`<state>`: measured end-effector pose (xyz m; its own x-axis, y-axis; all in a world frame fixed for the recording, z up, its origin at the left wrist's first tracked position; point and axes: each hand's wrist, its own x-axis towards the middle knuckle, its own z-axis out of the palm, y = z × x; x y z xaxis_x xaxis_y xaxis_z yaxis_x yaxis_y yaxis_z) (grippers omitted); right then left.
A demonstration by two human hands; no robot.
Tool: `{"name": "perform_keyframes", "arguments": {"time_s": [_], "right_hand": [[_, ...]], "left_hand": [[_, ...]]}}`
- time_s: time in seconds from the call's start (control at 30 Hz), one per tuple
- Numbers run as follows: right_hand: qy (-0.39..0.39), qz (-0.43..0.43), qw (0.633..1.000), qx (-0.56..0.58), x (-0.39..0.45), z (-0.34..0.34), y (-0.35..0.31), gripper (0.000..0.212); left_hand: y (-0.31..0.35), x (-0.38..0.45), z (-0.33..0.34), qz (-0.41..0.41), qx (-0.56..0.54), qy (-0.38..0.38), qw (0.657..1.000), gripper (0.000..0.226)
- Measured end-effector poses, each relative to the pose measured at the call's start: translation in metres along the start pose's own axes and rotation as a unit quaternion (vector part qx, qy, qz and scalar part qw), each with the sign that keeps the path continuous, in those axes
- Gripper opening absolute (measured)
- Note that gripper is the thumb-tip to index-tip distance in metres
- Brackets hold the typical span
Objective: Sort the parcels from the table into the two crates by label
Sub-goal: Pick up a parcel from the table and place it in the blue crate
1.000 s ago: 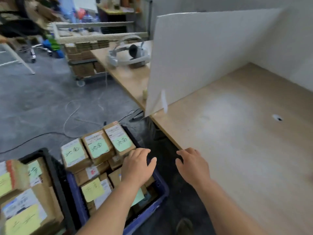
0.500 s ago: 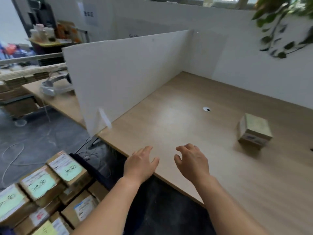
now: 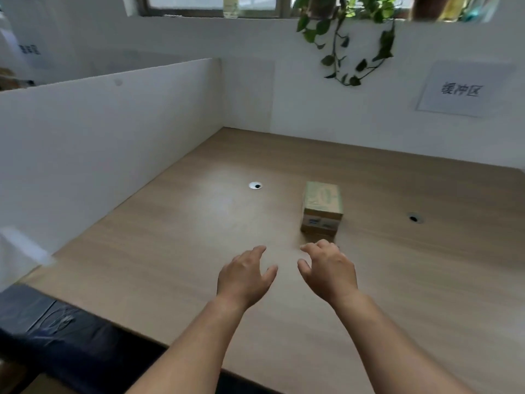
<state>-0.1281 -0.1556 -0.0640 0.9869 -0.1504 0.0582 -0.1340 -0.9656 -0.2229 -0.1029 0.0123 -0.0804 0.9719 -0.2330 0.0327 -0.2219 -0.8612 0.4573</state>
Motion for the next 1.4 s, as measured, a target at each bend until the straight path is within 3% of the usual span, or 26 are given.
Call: {"name": "perform_keyframes", "arguments": {"time_s": [0.3,0.77,0.9,1.13,1.23,1.33,1.4], "right_hand": [[-0.012,0.059,0.998,0.033,0.043,-0.016,0.099,0.045],[-0.056,0.162,0.983,0.058,0.184,-0.005,0.160,0.048],[-0.074,0.181,0.973,0.121,0.227,0.015,0.159,0.049],[-0.099,0.196,0.944,0.248,0.253,0.041,0.160,0.032],[-0.089,0.203,0.923,0.316,0.245,0.038,0.161,0.053],[-0.087,0.212,0.897,0.378,0.233,0.028,0.162,0.086],[-0.084,0.210,0.880,0.418,0.221,0.021,0.162,0.091]], "left_hand": [[0.081,0.070,0.038,0.043,0.014,-0.022,0.999,0.059],[0.103,0.248,0.082,0.025,-0.045,-0.053,0.997,0.065],[0.092,0.289,0.104,0.005,-0.058,-0.066,0.996,0.060],[0.084,0.310,0.122,-0.048,-0.119,-0.099,0.987,0.032],[0.082,0.304,0.120,-0.044,-0.156,-0.096,0.982,0.032],[0.084,0.288,0.111,-0.047,-0.182,-0.104,0.977,0.068],[0.086,0.272,0.104,-0.034,-0.211,-0.103,0.972,0.077]]}}
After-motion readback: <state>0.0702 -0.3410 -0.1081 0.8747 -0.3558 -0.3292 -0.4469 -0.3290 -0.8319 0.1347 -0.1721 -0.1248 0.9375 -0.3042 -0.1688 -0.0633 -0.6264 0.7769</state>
